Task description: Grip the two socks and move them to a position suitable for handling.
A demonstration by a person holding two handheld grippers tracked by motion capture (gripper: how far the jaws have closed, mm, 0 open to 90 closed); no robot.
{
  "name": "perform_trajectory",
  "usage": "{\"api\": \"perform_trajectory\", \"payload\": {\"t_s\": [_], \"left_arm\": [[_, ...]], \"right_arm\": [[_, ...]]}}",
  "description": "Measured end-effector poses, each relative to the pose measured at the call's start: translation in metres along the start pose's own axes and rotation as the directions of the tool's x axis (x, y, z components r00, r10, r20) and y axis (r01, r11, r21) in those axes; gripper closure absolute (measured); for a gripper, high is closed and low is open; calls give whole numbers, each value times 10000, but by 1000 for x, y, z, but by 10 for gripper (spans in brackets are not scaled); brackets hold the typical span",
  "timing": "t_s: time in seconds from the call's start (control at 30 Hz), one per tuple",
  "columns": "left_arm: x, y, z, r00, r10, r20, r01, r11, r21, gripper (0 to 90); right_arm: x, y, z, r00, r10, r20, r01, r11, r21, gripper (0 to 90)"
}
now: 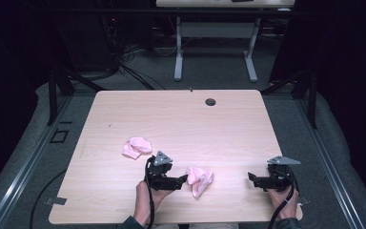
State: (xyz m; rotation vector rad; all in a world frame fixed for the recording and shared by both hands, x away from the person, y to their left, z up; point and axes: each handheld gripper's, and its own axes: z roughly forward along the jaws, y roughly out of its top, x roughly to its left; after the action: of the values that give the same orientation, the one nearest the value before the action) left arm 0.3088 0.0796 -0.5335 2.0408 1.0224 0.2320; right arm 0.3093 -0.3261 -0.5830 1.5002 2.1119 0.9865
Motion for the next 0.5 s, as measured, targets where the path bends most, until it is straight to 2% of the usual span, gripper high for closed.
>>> {"api": "perform_trajectory", "payload": {"t_s": [0.07,0.23,0.5], "left_arm": [[4,0,1,9999,49,-132,-47,9999,99,252],[10,0,9,9998,-111,-173,118,9992,393,256],[8,7,18,9999,66,-104,-59,9977,672,257]], "right_arm": [[7,2,-3,9997,64,-244,-63,10000,36,47],[31,11,-14,9942,-186,-1057,182,9998,-53,53],[71,21,-17,9737,-840,-2119,878,9961,83,68]]}}
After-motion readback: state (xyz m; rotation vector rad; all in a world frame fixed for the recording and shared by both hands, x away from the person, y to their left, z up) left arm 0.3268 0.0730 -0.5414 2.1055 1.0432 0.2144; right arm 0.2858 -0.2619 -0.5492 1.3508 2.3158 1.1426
